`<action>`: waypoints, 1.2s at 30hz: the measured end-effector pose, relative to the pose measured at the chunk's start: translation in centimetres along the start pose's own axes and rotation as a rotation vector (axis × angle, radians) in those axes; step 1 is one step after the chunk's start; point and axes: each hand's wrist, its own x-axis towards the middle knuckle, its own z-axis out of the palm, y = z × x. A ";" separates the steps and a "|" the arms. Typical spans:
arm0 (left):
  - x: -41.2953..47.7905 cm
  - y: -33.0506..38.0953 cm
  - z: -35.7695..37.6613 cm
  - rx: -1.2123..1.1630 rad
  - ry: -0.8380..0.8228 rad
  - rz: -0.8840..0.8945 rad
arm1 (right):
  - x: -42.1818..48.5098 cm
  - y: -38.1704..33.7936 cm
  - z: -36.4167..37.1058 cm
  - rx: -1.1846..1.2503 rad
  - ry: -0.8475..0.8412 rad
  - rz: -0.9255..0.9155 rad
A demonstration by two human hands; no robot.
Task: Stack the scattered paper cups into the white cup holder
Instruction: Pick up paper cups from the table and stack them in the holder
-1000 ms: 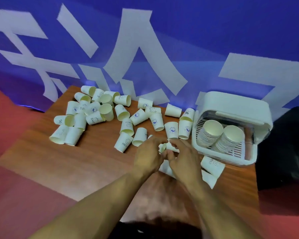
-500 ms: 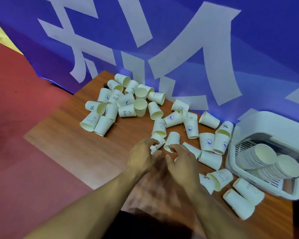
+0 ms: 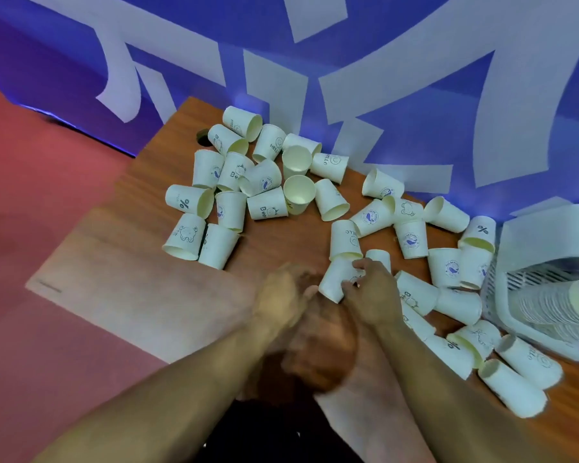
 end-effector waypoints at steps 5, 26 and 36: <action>4.6 0.2 1.0 -0.103 -0.119 0.121 | 1.3 -0.3 0.5 -0.012 -0.078 0.051; 11.7 3.2 3.1 0.613 -0.374 0.533 | 0.0 2.3 1.3 -0.065 -0.088 0.104; 11.9 2.7 0.8 0.598 -0.087 0.628 | -0.5 1.7 0.1 -0.069 0.016 0.047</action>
